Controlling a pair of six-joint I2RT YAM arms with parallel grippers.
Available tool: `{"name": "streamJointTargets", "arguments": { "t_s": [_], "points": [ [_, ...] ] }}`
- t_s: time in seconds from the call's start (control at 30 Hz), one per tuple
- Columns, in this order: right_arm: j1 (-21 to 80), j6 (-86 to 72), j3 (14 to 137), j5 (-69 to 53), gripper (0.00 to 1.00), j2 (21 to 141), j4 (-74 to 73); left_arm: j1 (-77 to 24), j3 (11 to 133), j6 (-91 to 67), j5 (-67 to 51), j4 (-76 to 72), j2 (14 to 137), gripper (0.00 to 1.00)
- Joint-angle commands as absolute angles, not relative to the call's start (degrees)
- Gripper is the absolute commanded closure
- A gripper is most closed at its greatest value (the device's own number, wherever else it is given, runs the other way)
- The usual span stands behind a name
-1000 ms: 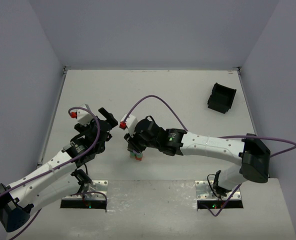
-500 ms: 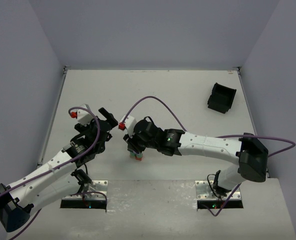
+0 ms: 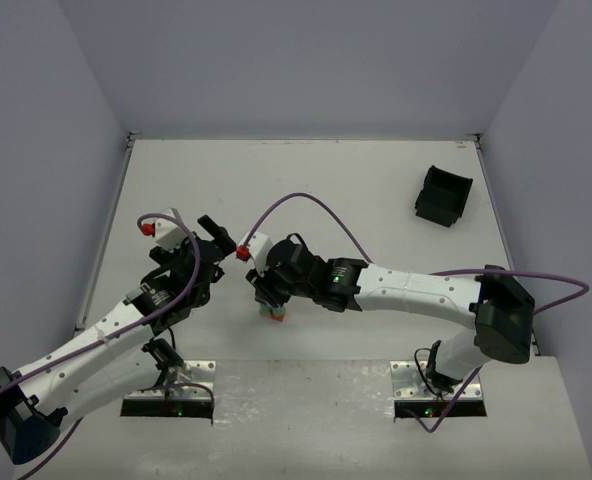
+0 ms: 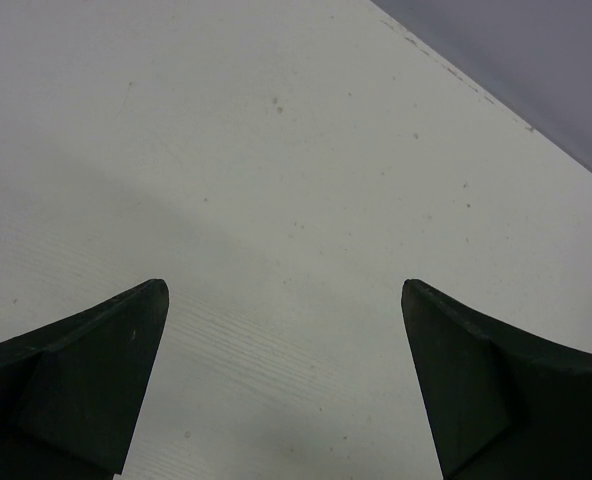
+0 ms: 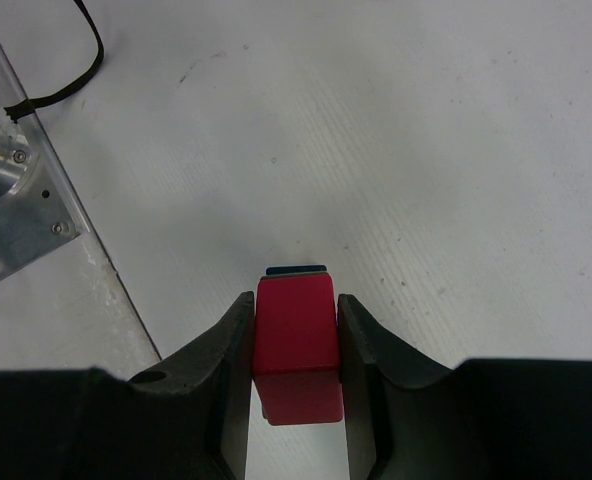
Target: Build the wood block tower
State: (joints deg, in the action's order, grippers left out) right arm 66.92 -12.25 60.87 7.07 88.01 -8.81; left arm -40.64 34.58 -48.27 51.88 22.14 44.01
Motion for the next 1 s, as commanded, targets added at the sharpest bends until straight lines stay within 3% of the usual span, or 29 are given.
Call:
{"name": "streamJointTargets", "arguments": {
  "t_s": [0.0, 0.97],
  "points": [
    [67.3, -13.0, 63.1, 6.9, 0.93, 87.9, -5.7, -41.0, 34.7, -47.6, 52.0, 20.7, 43.5, 0.0],
    [67.3, -13.7, 61.7, 8.0, 0.8, 87.5, -5.4, -41.0, 34.6, -47.5, 51.5, 20.7, 43.0, 0.0]
  ]
}}
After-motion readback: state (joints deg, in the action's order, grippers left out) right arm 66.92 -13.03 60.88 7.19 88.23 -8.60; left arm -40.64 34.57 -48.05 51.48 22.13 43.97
